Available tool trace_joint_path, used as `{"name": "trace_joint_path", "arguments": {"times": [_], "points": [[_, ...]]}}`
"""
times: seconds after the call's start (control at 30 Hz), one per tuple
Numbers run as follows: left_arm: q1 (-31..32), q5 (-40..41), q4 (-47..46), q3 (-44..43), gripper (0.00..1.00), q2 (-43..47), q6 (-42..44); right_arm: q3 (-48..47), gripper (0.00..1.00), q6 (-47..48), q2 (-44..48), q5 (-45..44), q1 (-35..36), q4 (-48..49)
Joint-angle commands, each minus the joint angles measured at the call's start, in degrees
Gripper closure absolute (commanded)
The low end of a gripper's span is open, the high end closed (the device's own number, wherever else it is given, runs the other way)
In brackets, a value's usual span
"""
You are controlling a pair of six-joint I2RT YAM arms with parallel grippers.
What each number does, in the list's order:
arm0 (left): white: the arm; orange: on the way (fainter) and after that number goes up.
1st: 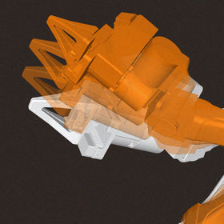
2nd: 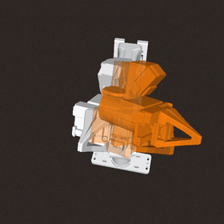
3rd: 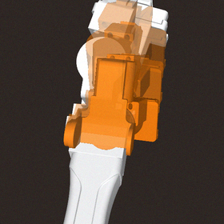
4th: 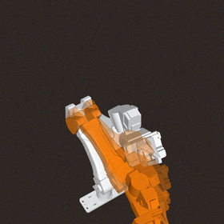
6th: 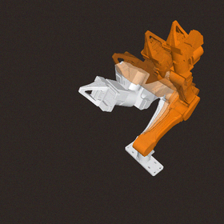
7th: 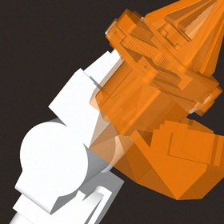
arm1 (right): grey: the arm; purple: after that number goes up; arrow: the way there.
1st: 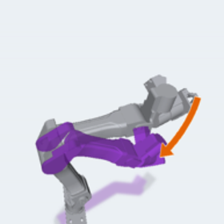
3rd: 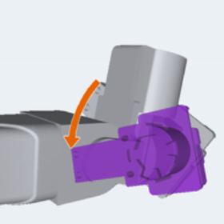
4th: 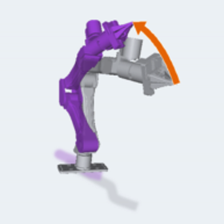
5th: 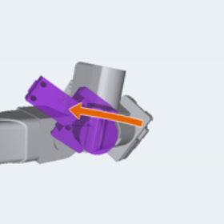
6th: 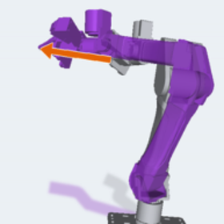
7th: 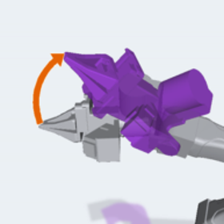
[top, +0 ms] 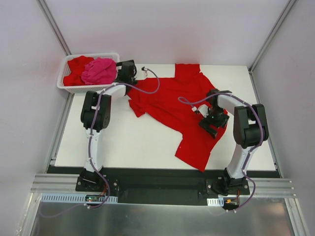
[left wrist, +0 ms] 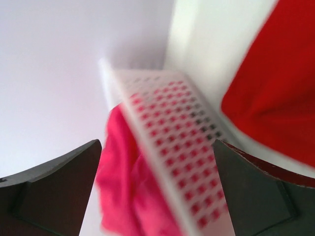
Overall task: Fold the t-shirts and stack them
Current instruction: Flatten out the tshirt
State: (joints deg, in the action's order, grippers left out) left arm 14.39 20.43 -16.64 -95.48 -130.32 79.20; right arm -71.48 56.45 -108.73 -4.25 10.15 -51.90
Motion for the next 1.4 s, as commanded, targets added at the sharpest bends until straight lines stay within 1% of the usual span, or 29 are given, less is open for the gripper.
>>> {"name": "trace_joint_path", "arguments": {"times": [0.0,0.03,0.07,0.1,0.13,0.17,0.2,0.23,0.27,0.3,0.33,0.37,0.43,0.47,0.5,0.53,0.6,0.63,0.77,0.87,0.97,1.0,1.07,1.1,1.13,1.2,1.23,1.3,1.37], "points": [[0.64,-1.34,3.00,4.06,0.01,14.64,-12.82,-2.43,0.05,0.07,-1.14,1.79,-0.40,-2.33],[0.90,-2.66,3.72,4.68,0.01,16.83,-16.67,-2.69,0.05,-0.02,-1.14,2.05,-0.40,-2.50],[1.07,-3.54,5.20,4.95,0.01,17.90,-18.62,-3.22,0.04,-0.11,-1.22,2.31,-0.40,-2.59],[1.16,-4.86,10.53,4.87,0.01,18.95,-20.47,-3.57,0.04,-0.11,-1.66,2.40,-0.48,-2.85],[1.42,-7.65,13.80,4.52,0.01,20.53,-25.27,-3.84,0.04,-0.11,-1.75,2.49,-0.48,-3.12],[1.43,-10.64,19.66,3.47,0.01,20.98,-28.11,-4.36,0.04,-0.02,-2.01,2.58,-0.40,-3.29],[1.43,-13.63,30.07,0.59,0.01,21.16,-30.83,-5.24,0.05,-0.02,-2.62,2.84,-0.48,-3.56],[1.51,-18.62,34.53,-0.14,0.01,21.16,-35.21,-5.85,0.07,-0.02,-2.89,3.54,-0.40,-4.43],[1.78,-20.32,38.23,-0.66,0.01,21.07,-36.21,-6.56,0.11,0.15,-3.24,3.72,-0.48,-4.79],[2.04,-23.12,43.92,-1.02,0.01,20.73,-36.66,-7.69,0.13,0.24,-3.42,3.72,-0.83,-5.14],[2.13,-24.63,45.72,-0.59,0.01,20.37,-37.62,-8.23,0.16,0.33,-3.25,5.90,-0.75,-5.40],[2.30,-27.78,47.82,-0.50,0.03,20.02,-37.71,-8.67,0.21,0.33,-3.33,6.36,-0.92,-5.67],[2.31,-30.52,53.09,-0.67,0.06,18.45,-37.98,-10.25,0.31,0.24,-3.25,7.06,-1.01,-6.19],[2.31,-32.36,54.60,-1.28,0.06,17.74,-37.98,-10.69,0.42,0.07,-3.16,7.32,-1.19,-6.20],[2.31,-32.73,55.57,-1.46,0.07,16.95,-37.98,-10.96,0.46,-0.02,-3.16,7.41,-1.36,-6.46],[2.22,-33.17,56.71,-1.72,0.09,15.64,-37.72,-11.57,0.48,-0.37,-2.90,7.68,-1.54,-6.55],[2.22,-34.48,58.03,-3.30,0.12,14.05,-36.75,-11.66,0.49,-0.55,-2.63,8.12,-2.24,-6.98],[2.22,-34.66,58.65,-4.18,0.13,11.87,-35.79,-11.40,0.49,-0.55,-2.37,8.73,-2.33,-7.25],[2.04,-33.52,61.81,-13.47,0.14,5.62,-34.99,-10.08,0.49,0.15,-0.53,8.91,-3.12,-7.69],[2.13,-32.82,62.87,-17.70,0.15,2.18,-34.11,-9.47,0.48,0.16,0.27,8.82,-3.65,-7.87],[2.04,-31.77,63.31,-18.95,0.24,0.60,-32.80,-9.11,0.48,-0.11,0.80,8.91,-4.09,-8.04],[2.13,-31.68,63.40,-19.04,0.36,0.25,-32.36,-9.11,0.48,-0.28,0.97,9.00,-4.09,-8.13],[2.13,-31.59,63.49,-18.34,0.49,0.24,-31.92,-9.02,0.48,-0.63,1.06,9.08,-4.18,-8.13],[2.04,-31.50,63.66,-17.99,0.63,0.68,-31.57,-8.94,0.48,-0.63,1.06,9.09,-4.26,-8.04],[2.13,-31.41,63.67,-17.55,0.71,0.77,-31.56,-8.85,0.48,-0.90,1.06,9.00,-4.18,-8.13],[2.13,-31.32,63.67,-16.23,0.80,1.91,-31.82,-8.85,0.48,-0.81,0.89,9.00,-4.35,-8.04],[2.13,-31.41,63.75,-15.62,0.86,2.44,-31.83,-8.94,0.48,-0.98,0.71,9.00,-4.26,-8.04],[2.04,-31.85,63.75,-13.25,0.88,4.19,-32.00,-9.29,0.49,-1.16,0.45,9.09,-4.35,-7.96],[2.13,-32.29,63.84,-10.44,0.82,5.34,-32.09,-9.55,0.48,-1.77,-0.17,9.26,-4.35,-8.04]]}}
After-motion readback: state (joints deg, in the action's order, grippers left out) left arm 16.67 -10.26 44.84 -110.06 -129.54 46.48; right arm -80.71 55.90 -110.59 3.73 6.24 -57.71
